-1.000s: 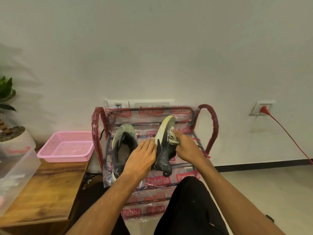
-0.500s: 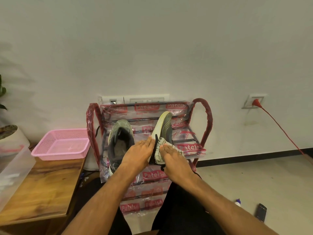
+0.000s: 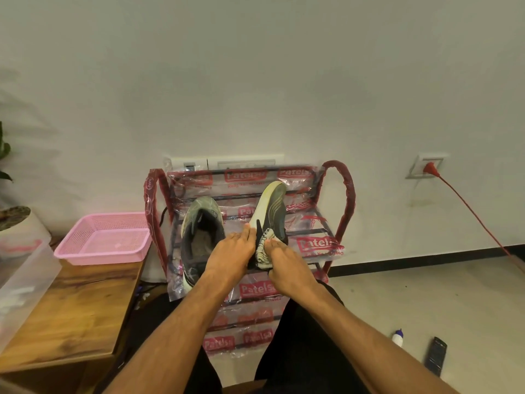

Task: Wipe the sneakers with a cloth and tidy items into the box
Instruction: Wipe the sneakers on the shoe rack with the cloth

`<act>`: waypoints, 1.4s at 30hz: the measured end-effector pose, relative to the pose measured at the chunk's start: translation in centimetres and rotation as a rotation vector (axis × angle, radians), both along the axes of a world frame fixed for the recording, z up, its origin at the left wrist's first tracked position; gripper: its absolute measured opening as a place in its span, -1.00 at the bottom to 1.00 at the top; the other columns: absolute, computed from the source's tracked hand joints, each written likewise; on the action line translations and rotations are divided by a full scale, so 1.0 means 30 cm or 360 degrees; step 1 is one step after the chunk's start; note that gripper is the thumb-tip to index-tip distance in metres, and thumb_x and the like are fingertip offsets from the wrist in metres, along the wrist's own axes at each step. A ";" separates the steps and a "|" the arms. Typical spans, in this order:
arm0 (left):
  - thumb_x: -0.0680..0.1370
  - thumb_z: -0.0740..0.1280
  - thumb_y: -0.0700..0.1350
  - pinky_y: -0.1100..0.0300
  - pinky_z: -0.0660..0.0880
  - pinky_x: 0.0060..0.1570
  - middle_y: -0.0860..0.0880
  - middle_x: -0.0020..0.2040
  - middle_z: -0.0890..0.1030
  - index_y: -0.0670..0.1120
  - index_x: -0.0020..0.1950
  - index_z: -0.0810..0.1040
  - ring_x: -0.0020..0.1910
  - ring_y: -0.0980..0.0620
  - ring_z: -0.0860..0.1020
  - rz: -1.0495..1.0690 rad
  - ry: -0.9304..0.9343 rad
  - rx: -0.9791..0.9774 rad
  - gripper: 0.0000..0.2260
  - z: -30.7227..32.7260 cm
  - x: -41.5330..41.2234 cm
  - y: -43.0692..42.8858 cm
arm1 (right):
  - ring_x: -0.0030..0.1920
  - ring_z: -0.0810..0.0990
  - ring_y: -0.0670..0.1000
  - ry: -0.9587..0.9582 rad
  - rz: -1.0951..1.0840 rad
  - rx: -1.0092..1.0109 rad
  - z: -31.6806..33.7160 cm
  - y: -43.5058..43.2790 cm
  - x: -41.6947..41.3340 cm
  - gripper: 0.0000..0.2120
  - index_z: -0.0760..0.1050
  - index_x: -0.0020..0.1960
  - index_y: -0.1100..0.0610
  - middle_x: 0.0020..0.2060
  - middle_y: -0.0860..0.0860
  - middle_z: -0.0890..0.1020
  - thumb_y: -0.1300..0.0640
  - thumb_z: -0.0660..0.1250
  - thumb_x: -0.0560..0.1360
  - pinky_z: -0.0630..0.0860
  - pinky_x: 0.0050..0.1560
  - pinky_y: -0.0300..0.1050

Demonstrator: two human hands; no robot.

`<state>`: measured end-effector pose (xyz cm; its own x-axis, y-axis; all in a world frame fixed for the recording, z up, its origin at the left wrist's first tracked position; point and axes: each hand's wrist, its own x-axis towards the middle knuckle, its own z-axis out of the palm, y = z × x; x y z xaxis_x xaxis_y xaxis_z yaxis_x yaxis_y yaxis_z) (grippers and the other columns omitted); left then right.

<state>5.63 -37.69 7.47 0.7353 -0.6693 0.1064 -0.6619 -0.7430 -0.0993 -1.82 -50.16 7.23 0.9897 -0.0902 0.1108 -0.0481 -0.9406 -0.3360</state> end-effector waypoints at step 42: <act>0.54 0.33 -0.26 0.02 0.54 0.01 -0.16 0.55 0.11 -0.19 0.55 0.03 0.15 -0.15 0.56 0.0106 -0.0006 -0.0049 -0.32 -0.027 -0.013 -0.018 | 0.58 -0.04 0.10 -0.0015 0.0122 -0.0304 -0.045 -0.021 0.049 -0.21 -0.13 0.59 0.23 0.58 0.17 -0.03 0.38 0.25 0.52 -0.09 0.54 -0.07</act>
<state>5.25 -38.23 6.67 0.7777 -0.6152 0.1291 -0.6105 -0.7881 -0.0785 -0.34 -50.80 5.88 0.9917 0.0088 0.1282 0.0283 -0.9881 -0.1514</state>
